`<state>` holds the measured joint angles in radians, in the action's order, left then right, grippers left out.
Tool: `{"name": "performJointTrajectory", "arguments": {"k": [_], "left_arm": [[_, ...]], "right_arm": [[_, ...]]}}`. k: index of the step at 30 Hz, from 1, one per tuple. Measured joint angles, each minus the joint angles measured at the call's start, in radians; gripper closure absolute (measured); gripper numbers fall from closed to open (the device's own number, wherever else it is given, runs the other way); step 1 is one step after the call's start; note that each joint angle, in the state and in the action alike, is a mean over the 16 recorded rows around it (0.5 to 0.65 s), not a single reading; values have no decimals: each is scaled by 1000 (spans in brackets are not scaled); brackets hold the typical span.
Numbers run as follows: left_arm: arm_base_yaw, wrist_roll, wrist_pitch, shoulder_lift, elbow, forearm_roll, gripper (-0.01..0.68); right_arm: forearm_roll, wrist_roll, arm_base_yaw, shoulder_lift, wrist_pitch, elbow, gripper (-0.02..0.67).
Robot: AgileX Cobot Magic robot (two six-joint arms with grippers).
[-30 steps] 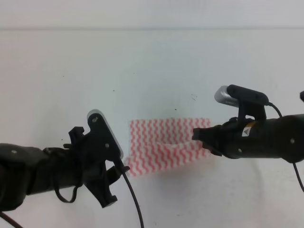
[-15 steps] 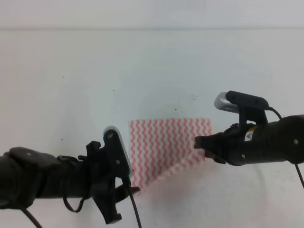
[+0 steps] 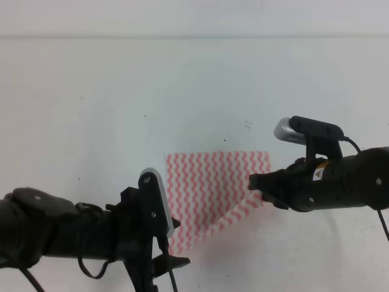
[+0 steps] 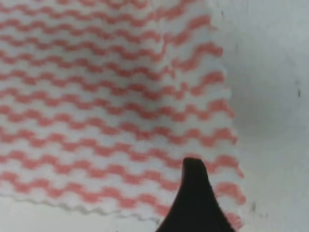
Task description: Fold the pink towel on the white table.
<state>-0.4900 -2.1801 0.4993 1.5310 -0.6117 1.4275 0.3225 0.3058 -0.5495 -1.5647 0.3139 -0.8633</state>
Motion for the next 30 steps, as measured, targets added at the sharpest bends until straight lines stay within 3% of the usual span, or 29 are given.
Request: {"name": "performJointTrajectory", "arguments": {"k": [30], "left_arm": [[-62, -23, -178, 81, 0, 13, 231]], "right_arm": [[2, 0, 0, 0, -11, 0, 666]]}}
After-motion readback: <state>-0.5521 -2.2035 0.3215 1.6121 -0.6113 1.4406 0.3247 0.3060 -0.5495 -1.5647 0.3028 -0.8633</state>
